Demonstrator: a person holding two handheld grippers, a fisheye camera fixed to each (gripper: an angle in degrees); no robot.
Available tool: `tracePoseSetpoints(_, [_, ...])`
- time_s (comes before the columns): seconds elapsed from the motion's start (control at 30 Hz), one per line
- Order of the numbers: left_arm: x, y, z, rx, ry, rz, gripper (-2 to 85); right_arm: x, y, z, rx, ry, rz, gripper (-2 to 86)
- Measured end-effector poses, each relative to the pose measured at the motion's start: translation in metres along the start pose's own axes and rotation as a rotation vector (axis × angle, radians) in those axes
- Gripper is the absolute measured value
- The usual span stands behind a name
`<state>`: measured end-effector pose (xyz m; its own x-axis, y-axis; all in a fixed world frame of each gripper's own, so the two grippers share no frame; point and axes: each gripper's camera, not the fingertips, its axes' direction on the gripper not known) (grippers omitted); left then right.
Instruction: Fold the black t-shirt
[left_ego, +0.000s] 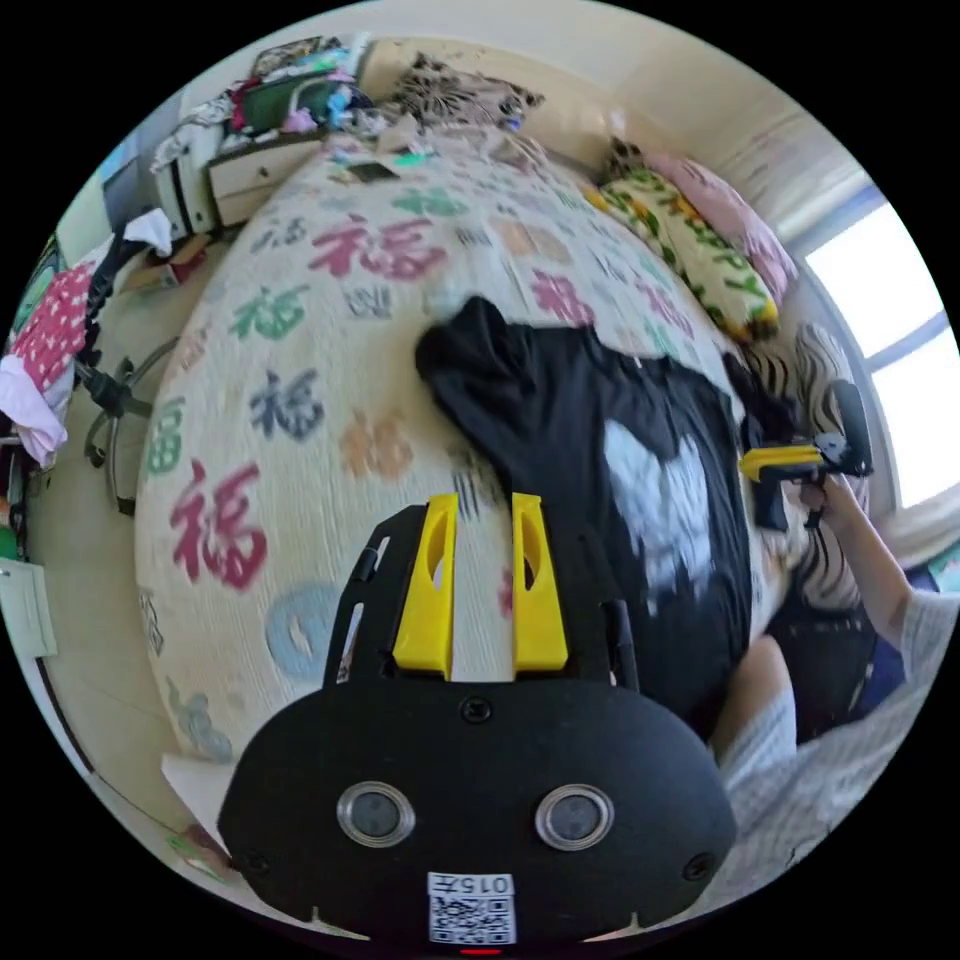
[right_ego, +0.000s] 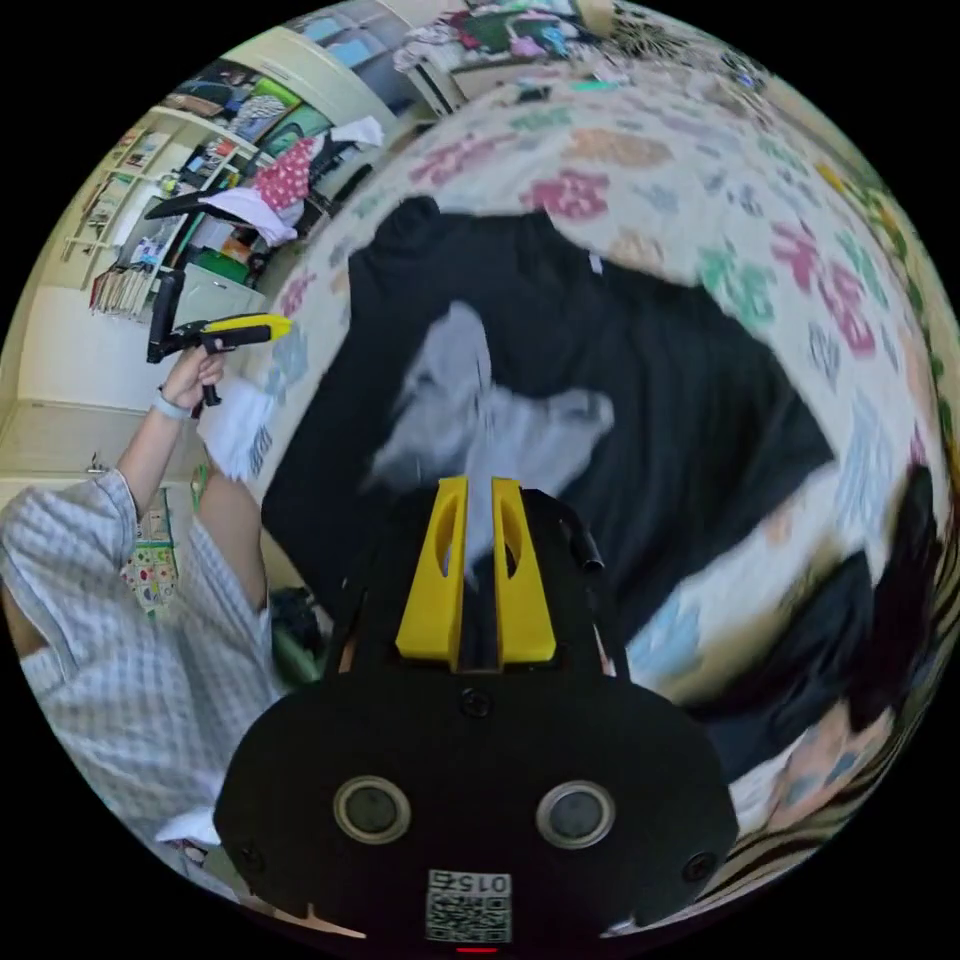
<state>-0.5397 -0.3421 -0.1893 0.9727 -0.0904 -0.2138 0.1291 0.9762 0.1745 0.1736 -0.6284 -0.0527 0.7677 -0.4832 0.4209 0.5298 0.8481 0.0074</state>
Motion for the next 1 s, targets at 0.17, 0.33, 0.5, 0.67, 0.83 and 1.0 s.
tracePoseSetpoints(0.17, [-0.054,-0.075,0.038,0.017,-0.012,-0.171,7.5,-0.026,-0.183,0.037,0.022,-0.056,-0.004,6.3])
tracePoseSetpoints(0.33, [-0.092,-0.056,0.053,-0.027,0.088,-0.187,0.1,-0.053,-0.304,0.082,-0.016,-0.089,0.070,6.4])
tracePoseSetpoints(0.5, [-0.119,0.011,0.019,0.087,0.079,-0.238,-0.6,-0.081,-0.372,0.116,-0.091,-0.044,0.007,7.1])
tracePoseSetpoints(0.67, [-0.162,0.004,0.030,0.127,0.179,-0.291,3.6,-0.116,-0.442,0.151,-0.182,0.021,-0.082,6.0])
tracePoseSetpoints(0.83, [-0.190,-0.037,0.078,0.042,0.339,-0.303,6.9,-0.171,-0.495,0.165,-0.147,0.031,-0.209,-0.7])
tracePoseSetpoints(1.0, [-0.206,-0.025,0.078,0.107,0.289,-0.333,-0.2,-0.225,-0.528,0.169,-0.135,0.138,-0.380,-1.0])
